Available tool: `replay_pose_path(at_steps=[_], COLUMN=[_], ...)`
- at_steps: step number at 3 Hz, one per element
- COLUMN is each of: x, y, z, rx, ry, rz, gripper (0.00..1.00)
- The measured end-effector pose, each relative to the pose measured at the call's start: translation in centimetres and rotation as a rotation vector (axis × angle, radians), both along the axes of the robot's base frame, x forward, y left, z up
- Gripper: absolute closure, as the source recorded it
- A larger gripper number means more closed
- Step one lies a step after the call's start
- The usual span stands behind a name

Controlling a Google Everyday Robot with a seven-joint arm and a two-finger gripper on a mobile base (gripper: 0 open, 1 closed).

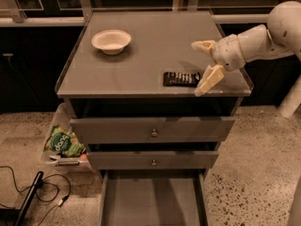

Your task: Place rxbar chocolate into bottom drawer

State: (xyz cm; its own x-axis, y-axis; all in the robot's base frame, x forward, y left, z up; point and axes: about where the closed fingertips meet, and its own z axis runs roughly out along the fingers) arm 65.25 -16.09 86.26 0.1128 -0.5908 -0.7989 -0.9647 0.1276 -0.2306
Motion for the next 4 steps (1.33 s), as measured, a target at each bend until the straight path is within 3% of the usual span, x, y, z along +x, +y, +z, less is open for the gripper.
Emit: replay_pose_path(at_steps=[2,4], x=[1.0,1.8], y=[0.3,0.2], z=[-0.6,-0.4], rx=[0.061,0.096], ry=[0.059,0.080], rz=[-0.033,-0.068], gripper=[0.00,0.00])
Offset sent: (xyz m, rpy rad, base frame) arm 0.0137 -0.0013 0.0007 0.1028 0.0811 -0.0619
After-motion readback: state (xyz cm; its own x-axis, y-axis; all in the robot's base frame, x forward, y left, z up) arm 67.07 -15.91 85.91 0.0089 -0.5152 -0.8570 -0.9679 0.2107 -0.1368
